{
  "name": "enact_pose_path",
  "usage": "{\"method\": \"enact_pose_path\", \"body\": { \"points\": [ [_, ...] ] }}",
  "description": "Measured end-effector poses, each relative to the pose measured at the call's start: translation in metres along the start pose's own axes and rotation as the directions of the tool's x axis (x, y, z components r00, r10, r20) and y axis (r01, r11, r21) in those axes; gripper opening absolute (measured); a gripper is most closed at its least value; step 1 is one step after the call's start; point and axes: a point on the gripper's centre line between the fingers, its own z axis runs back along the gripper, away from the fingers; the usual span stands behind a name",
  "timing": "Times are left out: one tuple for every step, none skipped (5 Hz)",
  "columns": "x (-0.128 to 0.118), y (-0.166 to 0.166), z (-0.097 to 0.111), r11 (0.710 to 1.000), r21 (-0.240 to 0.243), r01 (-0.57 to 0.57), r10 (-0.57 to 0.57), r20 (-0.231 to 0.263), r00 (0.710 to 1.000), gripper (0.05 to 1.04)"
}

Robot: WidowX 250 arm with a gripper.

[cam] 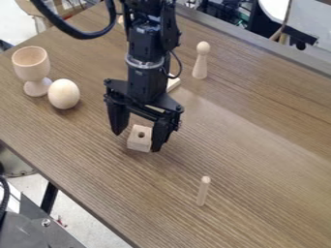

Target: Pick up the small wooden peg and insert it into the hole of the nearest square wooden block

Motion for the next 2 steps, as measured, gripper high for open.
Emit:
{"method": "enact_pose_path", "body": {
  "points": [
    [-0.004,0.0,-0.005,1.0,0.001,0.001,-0.001,-0.023,1.0,0.998],
    [-0.008,-0.011,0.005,1.0,0.014,-0.007,0.007,-0.013,1.0,0.998]
  ]
}}
